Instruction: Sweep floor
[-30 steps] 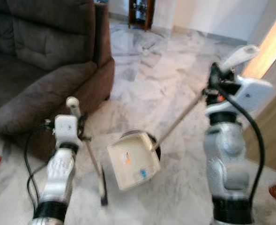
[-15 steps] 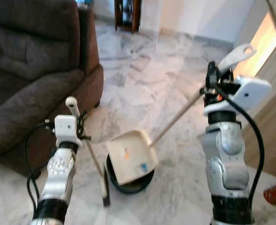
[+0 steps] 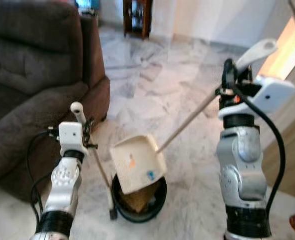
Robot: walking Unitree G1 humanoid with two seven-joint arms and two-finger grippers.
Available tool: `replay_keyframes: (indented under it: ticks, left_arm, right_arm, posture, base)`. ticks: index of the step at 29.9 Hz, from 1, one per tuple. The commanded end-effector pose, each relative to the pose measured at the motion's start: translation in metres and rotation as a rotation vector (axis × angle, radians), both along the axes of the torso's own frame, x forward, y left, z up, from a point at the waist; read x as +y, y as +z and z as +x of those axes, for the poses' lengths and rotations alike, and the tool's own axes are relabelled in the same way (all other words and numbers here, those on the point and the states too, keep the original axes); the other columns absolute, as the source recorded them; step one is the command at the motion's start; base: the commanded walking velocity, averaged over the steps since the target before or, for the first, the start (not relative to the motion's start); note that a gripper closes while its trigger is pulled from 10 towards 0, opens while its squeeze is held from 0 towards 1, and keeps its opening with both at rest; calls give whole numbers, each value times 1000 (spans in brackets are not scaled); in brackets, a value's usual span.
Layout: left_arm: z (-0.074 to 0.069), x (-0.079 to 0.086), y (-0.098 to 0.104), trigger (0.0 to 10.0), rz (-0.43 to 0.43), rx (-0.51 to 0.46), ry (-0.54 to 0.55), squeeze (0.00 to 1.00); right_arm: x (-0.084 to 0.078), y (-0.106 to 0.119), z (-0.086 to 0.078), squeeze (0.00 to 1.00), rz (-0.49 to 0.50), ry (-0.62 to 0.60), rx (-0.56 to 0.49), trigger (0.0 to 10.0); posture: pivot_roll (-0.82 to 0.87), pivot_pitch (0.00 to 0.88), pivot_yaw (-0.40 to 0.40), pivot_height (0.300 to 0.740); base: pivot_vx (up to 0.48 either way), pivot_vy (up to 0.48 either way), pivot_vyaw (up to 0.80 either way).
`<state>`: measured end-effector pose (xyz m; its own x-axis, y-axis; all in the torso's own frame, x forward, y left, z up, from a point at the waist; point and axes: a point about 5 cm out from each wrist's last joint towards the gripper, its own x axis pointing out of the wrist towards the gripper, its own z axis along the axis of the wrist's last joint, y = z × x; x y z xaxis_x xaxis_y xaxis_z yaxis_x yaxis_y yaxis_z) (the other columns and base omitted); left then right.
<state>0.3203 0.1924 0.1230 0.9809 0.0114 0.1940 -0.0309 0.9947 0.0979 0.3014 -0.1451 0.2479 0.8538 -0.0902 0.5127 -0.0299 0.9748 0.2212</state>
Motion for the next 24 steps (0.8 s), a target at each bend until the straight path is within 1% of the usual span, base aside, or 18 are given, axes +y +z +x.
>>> replay_keyframes:
  ticks: [1,8,12,14,16,17,19,20,24]
  left_arm:
    - [1,-2,9,10000,8,-48,-13,0]
    - [0,-3,9,10000,7,-48,-16,0]
    - [0,-3,8,10000,6,-47,-18,0]
    - [0,-3,8,10000,6,-47,-18,0]
    - [0,-3,8,10000,6,-47,-18,0]
    - [0,-3,8,10000,6,-47,-18,0]
    - [0,-3,8,10000,6,-47,-19,0]
    - [0,-3,8,10000,7,-47,-20,0]
    - [-1,-3,8,10000,10,-47,-21,0]
  right_arm:
    - [-2,15,-7,0,30,-4,-85,10000]
    - [2,15,-8,0,35,6,-84,10000]
    - [7,14,-9,0,39,18,-85,10000]
    - [18,16,-11,0,-7,42,-108,10000]
    - [23,17,-13,0,-22,54,-119,10000]
    - [23,17,-13,0,-22,54,-119,10000]
    - [31,19,-14,0,-55,75,-142,10000]
    - [38,21,-15,0,-94,89,-161,10000]
    - [42,22,-16,0,-112,100,-170,10000]
  posture:
    - [-10,42,-15,740]
    - [-11,46,-15,740]
    - [-11,46,-15,740]
    - [-13,52,-15,740]
    - [-13,52,-15,740]
    - [-13,52,-15,740]
    - [-13,52,-15,740]
    - [-13,52,-15,740]
    - [-13,52,-15,740]
  base:
    - [0,0,0]
    - [0,0,0]
    - [0,0,0]
    - [0,0,0]
    - [0,0,0]
    - [0,0,0]
    - [0,0,0]
    - [0,0,0]
    - [0,0,0]
